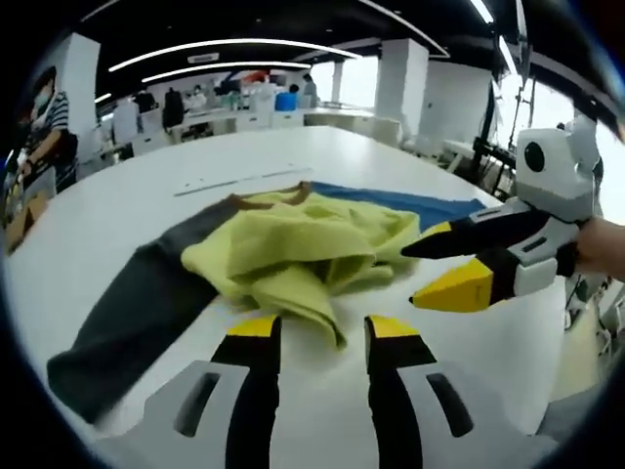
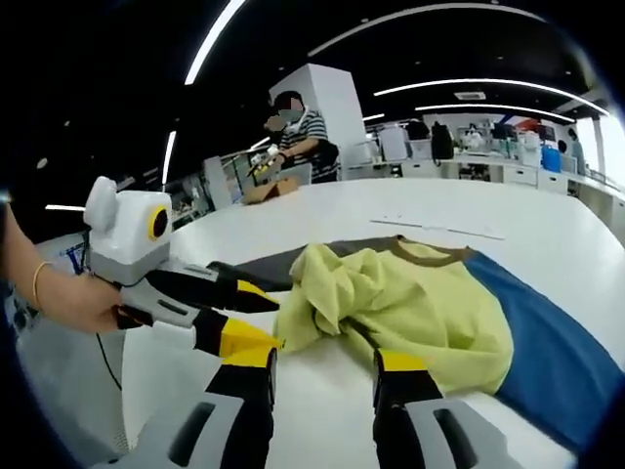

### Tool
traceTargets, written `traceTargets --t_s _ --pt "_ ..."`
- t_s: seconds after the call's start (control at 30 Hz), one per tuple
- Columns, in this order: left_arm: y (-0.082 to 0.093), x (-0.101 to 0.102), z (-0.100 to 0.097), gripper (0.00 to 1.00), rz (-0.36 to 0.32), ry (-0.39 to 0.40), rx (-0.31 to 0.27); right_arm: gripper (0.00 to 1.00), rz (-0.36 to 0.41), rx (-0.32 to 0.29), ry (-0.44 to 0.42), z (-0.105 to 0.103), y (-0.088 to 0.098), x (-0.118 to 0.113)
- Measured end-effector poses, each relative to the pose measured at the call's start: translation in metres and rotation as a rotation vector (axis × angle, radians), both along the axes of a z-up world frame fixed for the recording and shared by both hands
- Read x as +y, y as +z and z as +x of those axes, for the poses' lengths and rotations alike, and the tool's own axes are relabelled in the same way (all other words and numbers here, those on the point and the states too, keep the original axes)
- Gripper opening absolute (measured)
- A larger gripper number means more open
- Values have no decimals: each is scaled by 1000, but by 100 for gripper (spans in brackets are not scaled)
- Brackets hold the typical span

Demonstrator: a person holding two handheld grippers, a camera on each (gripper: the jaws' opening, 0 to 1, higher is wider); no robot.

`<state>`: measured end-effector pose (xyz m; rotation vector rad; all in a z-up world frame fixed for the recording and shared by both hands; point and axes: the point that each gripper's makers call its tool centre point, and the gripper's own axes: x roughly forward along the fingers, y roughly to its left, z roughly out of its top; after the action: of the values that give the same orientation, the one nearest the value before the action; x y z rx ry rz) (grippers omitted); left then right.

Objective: Fold the garment on the visible template until the final outline fits inside the template.

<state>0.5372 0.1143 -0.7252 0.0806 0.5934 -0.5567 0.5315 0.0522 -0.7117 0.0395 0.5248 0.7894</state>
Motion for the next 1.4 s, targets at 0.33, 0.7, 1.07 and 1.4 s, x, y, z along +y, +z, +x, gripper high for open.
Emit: traceTargets --t_s 0.33,0.7,1.07,1.4 --pt "-14 -1 -5 20 -29 21 38 24 28 -7 -9 19 -7 19" --pt "-21 -8 -1 0 -33 22 51 7 71 12 -50 35 -11 21" --pt "-8 14 -6 0 -15 38 29 0 99 16 -43 30 6 17" --pt "26 46 -8 0 -34 70 -23 0 64 -25 -40 22 33 -1"
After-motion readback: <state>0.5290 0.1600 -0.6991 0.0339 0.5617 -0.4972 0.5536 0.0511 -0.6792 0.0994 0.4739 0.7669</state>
